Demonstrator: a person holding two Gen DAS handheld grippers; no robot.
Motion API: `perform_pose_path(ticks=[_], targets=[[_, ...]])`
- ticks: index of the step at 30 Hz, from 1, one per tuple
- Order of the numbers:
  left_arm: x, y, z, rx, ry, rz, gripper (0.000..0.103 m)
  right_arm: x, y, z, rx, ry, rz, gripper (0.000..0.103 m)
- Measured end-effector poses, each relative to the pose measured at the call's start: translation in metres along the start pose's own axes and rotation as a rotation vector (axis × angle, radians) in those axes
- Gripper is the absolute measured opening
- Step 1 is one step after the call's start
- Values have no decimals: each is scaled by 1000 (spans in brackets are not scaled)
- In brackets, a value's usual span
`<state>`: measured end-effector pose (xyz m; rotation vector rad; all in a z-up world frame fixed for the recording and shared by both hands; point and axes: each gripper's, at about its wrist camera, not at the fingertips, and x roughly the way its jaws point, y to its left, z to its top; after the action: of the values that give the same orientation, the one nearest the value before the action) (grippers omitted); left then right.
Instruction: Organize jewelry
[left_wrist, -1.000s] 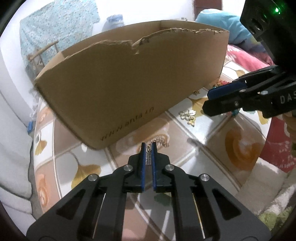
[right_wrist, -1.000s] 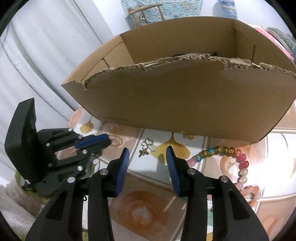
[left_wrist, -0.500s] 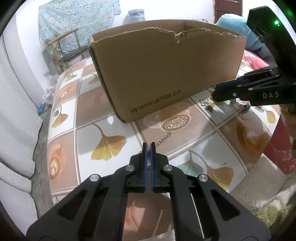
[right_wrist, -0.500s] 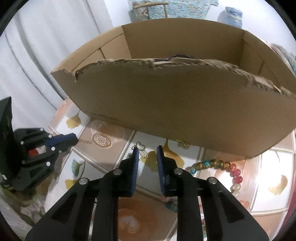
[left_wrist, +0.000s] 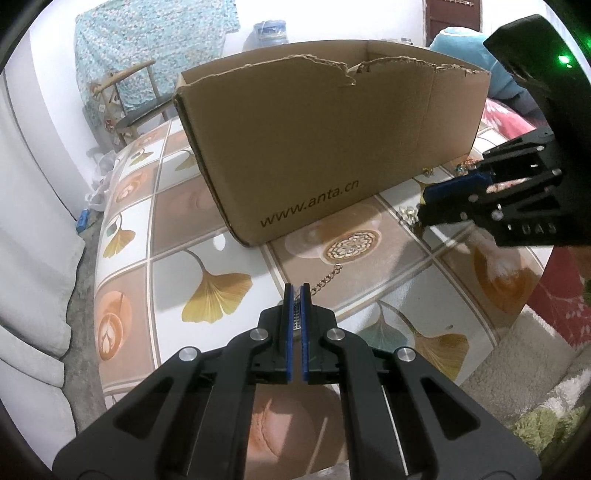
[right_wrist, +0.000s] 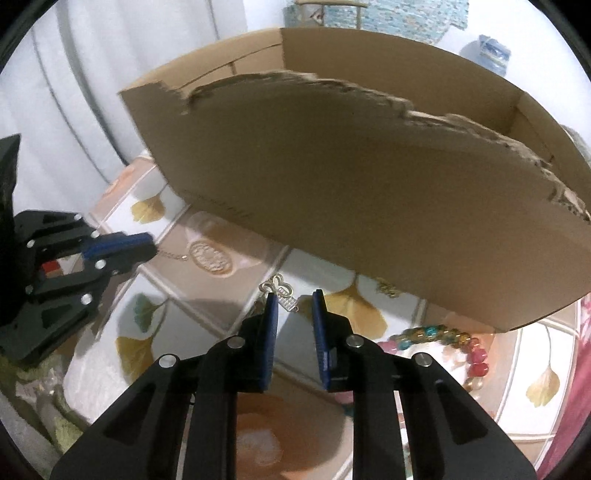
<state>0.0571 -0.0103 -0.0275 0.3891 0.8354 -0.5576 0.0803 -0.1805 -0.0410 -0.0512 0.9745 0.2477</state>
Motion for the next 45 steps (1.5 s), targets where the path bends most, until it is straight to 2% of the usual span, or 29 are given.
perform_pose_path(ticks=[10,16,19,24,31,36,41,45], targets=[[0,0,0,-1,1,-1,3,5,9,7,-27,-17,-11,19],[0,0,0,2,0,-1,3,6,9,8,-20,-18,30,19],[0,0,0,3,0,0,3,3,10,7,-20,-24,68,19],[0,-1,0,1,0,0,3,-12,-4,6,28,-61,179,19],[0,-2,0,1,0,1,3,-2,-19,7,92,-35,157,19],[0,-2,0,3,1,2,3,7,0,11,47,-27,155,19],[0,-2,0,2,0,2,3,-3,0,9,40,-61,218,19],[0,-3,2,6,0,4,3,-6,-7,6,58,-59,175,19]])
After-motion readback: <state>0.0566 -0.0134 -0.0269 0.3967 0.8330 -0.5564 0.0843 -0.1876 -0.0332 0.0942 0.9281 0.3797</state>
